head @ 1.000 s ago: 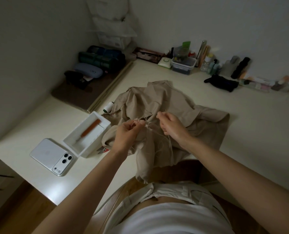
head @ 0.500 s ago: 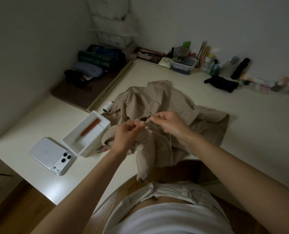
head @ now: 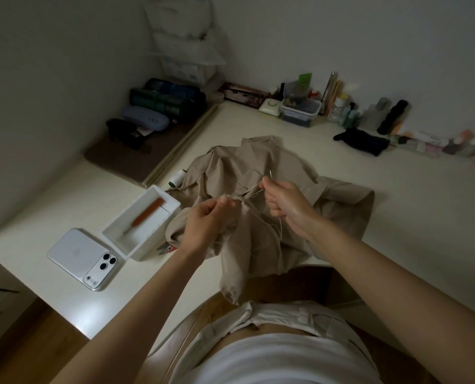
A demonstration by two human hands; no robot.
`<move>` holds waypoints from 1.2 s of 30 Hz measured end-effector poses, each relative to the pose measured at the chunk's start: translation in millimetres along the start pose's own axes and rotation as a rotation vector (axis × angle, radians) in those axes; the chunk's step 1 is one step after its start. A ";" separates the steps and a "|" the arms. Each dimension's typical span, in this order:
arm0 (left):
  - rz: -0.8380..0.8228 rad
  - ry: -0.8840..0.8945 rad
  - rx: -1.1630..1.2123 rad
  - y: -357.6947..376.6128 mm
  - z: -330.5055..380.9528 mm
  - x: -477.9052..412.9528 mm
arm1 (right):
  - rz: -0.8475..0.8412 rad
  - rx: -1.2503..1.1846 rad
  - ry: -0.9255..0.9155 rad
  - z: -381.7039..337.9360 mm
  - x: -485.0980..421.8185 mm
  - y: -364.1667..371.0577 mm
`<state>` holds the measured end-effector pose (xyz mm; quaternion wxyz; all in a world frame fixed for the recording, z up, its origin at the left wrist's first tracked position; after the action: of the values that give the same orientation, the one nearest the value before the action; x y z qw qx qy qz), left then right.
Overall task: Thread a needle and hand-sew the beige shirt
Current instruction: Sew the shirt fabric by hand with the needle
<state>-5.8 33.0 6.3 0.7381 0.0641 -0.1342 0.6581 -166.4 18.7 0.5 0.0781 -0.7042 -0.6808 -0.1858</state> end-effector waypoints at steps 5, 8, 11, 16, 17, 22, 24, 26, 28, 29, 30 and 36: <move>0.031 0.018 -0.006 -3.7 -0.7 0.8 | 0.082 0.137 0.008 -1.1 -1.1 -1.9; 0.087 0.067 -0.033 -8.7 -2.0 -0.3 | -0.015 0.011 0.015 -0.9 -1.9 6.8; 0.070 0.120 0.030 -9.2 -0.9 -1.4 | -0.052 -0.005 -0.003 -1.1 -1.4 12.8; 0.006 0.152 0.175 -6.6 1.3 -2.5 | -0.014 0.123 -0.041 -1.1 0.5 16.5; -0.007 0.144 0.203 -6.4 0.5 -2.5 | -0.006 0.139 -0.051 -1.8 1.1 16.3; -0.049 0.111 0.323 -5.9 -0.7 -2.6 | 0.086 0.209 -0.125 7.1 2.2 13.0; -0.052 0.091 0.363 -3.7 0.9 -2.0 | 0.097 0.257 -0.095 17.9 0.0 14.1; -0.059 0.067 0.419 -2.0 1.8 -1.5 | 0.096 0.328 -0.036 25.4 -3.5 16.7; -0.080 0.054 0.465 -1.2 1.8 -1.9 | 0.123 0.410 0.000 29.8 -7.8 16.1; -0.089 0.054 0.489 -1.1 1.4 -2.4 | 0.133 0.453 0.010 31.0 -9.6 15.4; -0.093 0.056 0.519 -1.5 0.3 -3.2 | 0.141 0.482 0.019 33.1 -11.9 14.1; -0.016 0.057 0.658 -15.3 -0.2 -9.9 | 0.234 0.472 -0.031 41.2 -20.2 -1.2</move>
<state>8.3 21.6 4.5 0.6863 0.2818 0.1067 0.6619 -161.2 15.0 -44.9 0.2506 -0.7431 -0.6205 -0.0008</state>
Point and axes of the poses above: each hand's wrist, its own x-axis away from the middle knuckle, its own y-axis out of the palm, z = x × y, the point moved 5 cm from there along -x, towards the middle knuckle, and after that the axes turned 1 degree about y, right-handed, at the moved point
